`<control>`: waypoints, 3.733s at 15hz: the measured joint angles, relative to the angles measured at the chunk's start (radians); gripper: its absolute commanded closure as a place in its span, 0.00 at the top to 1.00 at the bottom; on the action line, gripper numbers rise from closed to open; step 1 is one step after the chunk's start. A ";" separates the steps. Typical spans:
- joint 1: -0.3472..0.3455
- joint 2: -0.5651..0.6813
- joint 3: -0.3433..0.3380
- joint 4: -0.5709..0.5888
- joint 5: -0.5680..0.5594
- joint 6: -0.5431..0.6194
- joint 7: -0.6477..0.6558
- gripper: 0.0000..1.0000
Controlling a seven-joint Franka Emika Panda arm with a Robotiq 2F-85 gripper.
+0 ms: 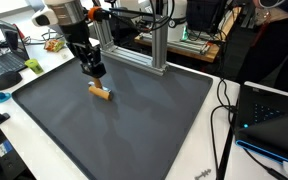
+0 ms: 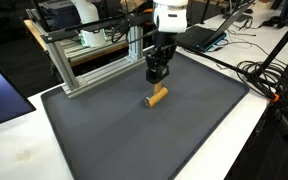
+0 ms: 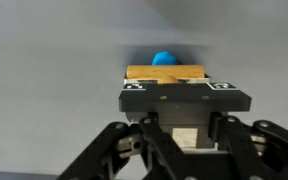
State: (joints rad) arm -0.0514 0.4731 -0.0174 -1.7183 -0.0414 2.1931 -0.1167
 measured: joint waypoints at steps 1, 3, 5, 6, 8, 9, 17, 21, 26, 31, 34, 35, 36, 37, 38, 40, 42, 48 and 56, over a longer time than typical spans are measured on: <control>0.000 -0.002 0.000 -0.001 0.000 -0.003 -0.008 0.22; -0.001 -0.005 0.000 -0.006 0.000 -0.004 -0.018 0.22; -0.001 -0.006 0.000 -0.007 0.000 -0.007 -0.028 0.22; -0.002 -0.006 0.000 -0.007 0.000 -0.009 -0.032 0.22; -0.002 -0.007 0.000 -0.007 0.000 -0.013 -0.038 0.22; -0.002 -0.007 0.000 -0.007 0.000 -0.015 -0.041 0.22; -0.005 -0.012 0.000 -0.008 0.000 -0.047 -0.062 0.22; -0.008 -0.016 0.000 -0.011 0.000 -0.068 -0.071 0.22; -0.013 -0.024 0.000 -0.024 0.000 -0.112 -0.073 0.22; -0.015 -0.031 -0.002 -0.056 -0.005 -0.180 -0.073 0.22; -0.015 -0.034 -0.004 -0.059 -0.006 -0.192 -0.073 0.22; -0.015 -0.034 -0.004 -0.059 -0.006 -0.192 -0.073 0.22; -0.015 -0.034 -0.004 -0.059 -0.006 -0.192 -0.073 0.22; -0.015 -0.035 -0.004 -0.060 -0.006 -0.192 -0.073 0.22; -0.016 -0.035 -0.004 -0.060 -0.006 -0.192 -0.073 0.22; -0.016 -0.036 -0.005 -0.060 -0.006 -0.192 -0.073 0.22; -0.016 -0.038 -0.005 -0.060 -0.006 -0.192 -0.073 0.22; -0.015 -0.092 -0.005 -0.055 -0.006 -0.188 -0.072 0.22; -0.001 -0.173 0.006 -0.045 -0.006 -0.186 -0.071 0.22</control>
State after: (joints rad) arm -0.0528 0.2996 -0.0117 -1.7629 -0.0472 2.0070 -0.1882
